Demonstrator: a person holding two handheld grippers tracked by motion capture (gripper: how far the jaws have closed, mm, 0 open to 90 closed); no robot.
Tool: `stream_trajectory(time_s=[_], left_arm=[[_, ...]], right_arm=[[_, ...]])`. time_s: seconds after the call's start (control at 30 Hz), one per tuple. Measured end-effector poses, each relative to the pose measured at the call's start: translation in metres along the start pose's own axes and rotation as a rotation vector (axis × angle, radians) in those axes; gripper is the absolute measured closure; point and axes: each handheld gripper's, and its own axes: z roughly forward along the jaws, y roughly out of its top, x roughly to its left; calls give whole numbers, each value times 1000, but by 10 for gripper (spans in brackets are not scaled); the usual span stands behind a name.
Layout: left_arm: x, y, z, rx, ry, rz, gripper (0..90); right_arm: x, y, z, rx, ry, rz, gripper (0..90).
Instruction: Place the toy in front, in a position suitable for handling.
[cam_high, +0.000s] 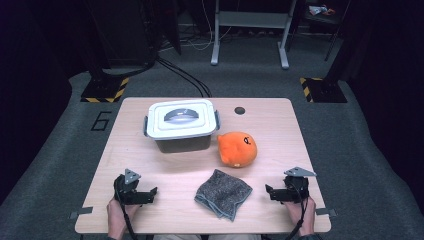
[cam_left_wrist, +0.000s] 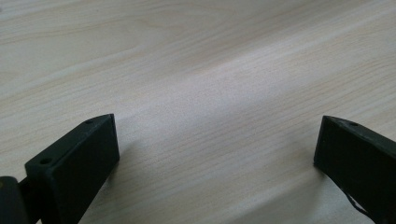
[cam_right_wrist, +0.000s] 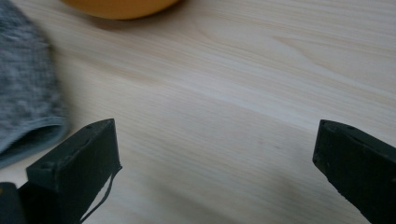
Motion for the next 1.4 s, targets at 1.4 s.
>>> stream_trajectory(time_s=[1.4], left_arm=[[-1, 0, 0, 1, 4, 5, 0]], right_arm=[[148, 18, 55, 90, 179, -286, 75]])
